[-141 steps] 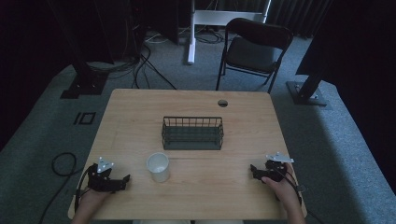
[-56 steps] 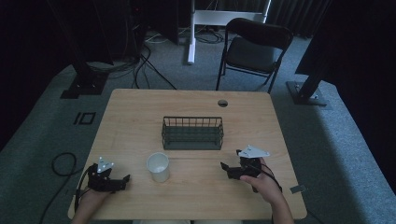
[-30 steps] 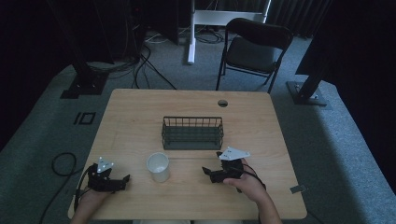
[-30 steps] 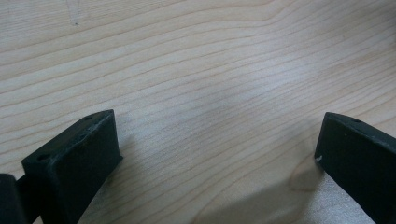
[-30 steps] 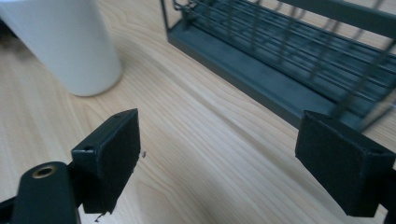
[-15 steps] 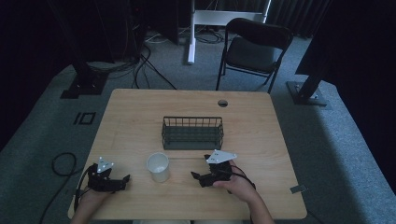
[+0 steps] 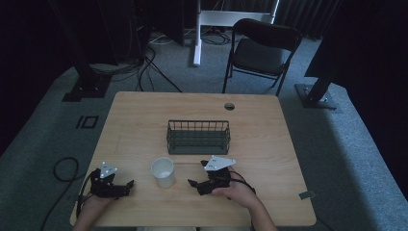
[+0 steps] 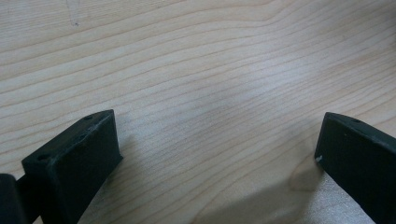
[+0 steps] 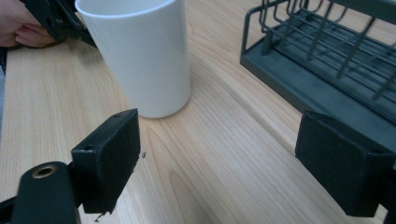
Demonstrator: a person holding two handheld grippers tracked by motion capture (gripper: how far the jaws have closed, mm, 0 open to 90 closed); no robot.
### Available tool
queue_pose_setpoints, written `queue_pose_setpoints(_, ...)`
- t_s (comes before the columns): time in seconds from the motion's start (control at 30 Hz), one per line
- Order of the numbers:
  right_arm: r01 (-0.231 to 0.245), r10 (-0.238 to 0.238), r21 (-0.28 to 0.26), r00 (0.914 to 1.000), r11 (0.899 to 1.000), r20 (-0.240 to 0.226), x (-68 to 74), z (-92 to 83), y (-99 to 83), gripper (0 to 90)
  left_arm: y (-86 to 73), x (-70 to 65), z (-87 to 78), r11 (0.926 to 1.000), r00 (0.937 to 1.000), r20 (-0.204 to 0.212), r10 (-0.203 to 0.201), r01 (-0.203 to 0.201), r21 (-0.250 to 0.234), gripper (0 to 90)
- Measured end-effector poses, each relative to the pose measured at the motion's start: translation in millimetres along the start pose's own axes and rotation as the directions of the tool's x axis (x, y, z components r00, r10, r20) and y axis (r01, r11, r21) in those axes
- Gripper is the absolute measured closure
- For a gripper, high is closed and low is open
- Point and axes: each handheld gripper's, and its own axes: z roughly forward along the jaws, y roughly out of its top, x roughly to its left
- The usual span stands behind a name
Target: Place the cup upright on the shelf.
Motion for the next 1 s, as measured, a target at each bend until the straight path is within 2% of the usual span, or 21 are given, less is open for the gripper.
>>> queue_pose_setpoints(0.3, 0.045, -0.046, -0.011, 0.9979, 0.999, -0.046, 11.1, 10.9, 7.3, 13.8, 0.0, 0.0, 0.0, 1.0000, 1.0000, 0.000, 0.000, 0.000, 0.000, 0.1)
queue_pose_setpoints(0.83, 0.067, -0.071, -0.041, 0.9919, 0.997, -0.105, 25.2, 32.4, 21.6, 13.8, 0.0, 0.0, 0.0, 1.0000, 1.0000, 0.000, 0.000, 0.000, 0.000, 0.1)
queue_pose_setpoints(0.97, 0.076, -0.079, -0.040, 0.9911, 0.996, -0.107, 26.9, 37.4, 23.8, 13.7, 0.0, 0.0, 0.0, 1.0000, 1.0000, 0.000, 0.000, 0.000, 0.000, 0.1)
queue_pose_setpoints(1.0, 0.067, -0.072, -0.046, 0.9909, 0.997, -0.114, 27.7, 39.8, 25.2, 13.2, 0.0, 0.0, 0.0, 1.0000, 1.0000, 0.000, 0.000, 0.000, 0.000, 0.1)
